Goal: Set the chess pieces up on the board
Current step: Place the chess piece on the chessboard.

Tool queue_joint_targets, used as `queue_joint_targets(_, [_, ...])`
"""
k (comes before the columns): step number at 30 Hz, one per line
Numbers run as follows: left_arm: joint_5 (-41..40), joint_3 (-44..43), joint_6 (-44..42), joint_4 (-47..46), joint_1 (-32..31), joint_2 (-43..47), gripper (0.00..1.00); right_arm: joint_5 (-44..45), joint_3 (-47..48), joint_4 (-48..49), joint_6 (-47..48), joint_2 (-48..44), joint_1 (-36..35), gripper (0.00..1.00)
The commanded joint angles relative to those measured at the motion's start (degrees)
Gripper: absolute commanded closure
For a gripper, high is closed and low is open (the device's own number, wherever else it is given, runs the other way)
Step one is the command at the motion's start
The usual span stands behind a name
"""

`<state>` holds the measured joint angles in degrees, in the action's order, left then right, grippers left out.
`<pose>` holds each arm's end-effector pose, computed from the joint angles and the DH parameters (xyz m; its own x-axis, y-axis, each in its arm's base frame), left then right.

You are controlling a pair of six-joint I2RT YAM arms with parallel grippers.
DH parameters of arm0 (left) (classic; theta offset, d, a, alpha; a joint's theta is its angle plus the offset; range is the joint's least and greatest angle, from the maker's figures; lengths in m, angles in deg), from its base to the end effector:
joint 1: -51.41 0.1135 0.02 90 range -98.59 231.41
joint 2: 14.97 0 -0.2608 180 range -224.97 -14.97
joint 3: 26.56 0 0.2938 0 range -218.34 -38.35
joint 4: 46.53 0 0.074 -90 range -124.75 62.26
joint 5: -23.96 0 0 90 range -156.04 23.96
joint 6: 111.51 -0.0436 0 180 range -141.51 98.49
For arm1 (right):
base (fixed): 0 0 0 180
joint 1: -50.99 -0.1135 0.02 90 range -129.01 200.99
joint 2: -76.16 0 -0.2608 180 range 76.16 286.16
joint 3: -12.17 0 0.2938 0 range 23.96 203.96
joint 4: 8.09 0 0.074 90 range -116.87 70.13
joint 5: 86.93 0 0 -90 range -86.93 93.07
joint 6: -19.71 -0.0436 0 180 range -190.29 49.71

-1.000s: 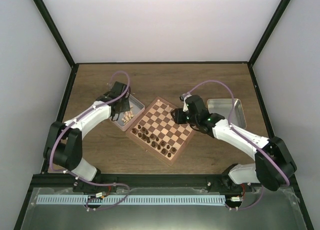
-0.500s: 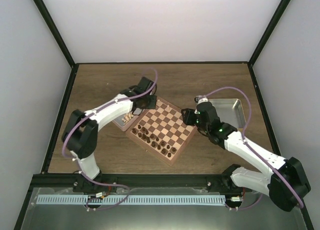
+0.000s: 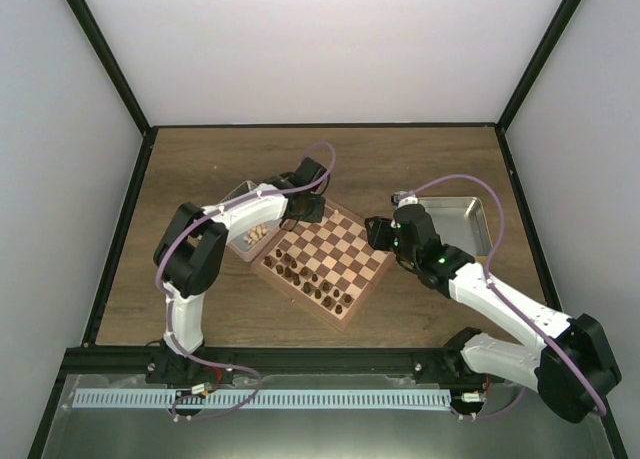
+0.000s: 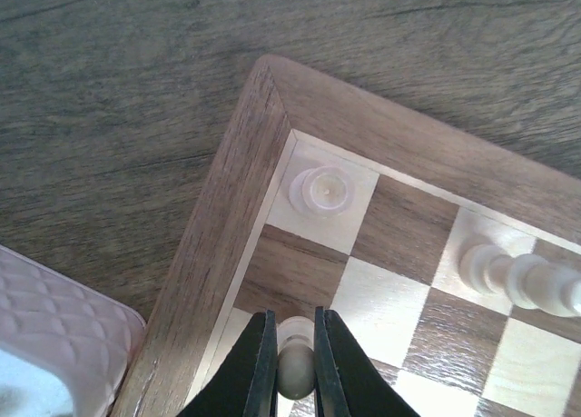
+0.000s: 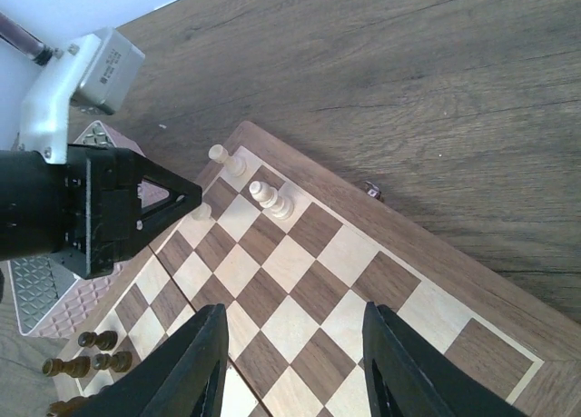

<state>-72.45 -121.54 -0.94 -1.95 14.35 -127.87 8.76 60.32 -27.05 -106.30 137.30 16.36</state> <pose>0.3662 -0.2704 0.1593 -0.8587 0.2109 -0.4671 0.2735 0.9594 -0.0695 0.2329 0.1556 0.2138 -0.6440 0.2662 -0.7172 -0.1454 0.8778 0.4564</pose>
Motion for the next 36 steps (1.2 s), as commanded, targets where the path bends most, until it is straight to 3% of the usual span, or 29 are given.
queue_joint_targets(1, [-1.6,-1.8,-0.7,0.3,-0.3,-2.0,0.93,0.9,0.3,1.3,0.4,0.1,0.4,0.57])
queue_joint_targets(28, [-2.8,-2.7,-0.7,-1.5,-0.3,-5.1,0.90,1.7,-0.5,1.0,0.8,-0.3,0.9,0.57])
queue_joint_targets(36, [-1.5,-2.5,-1.1,-0.9,-0.3,-3.8,0.80,1.7,-0.8,0.9,0.7,-0.6,0.9,0.57])
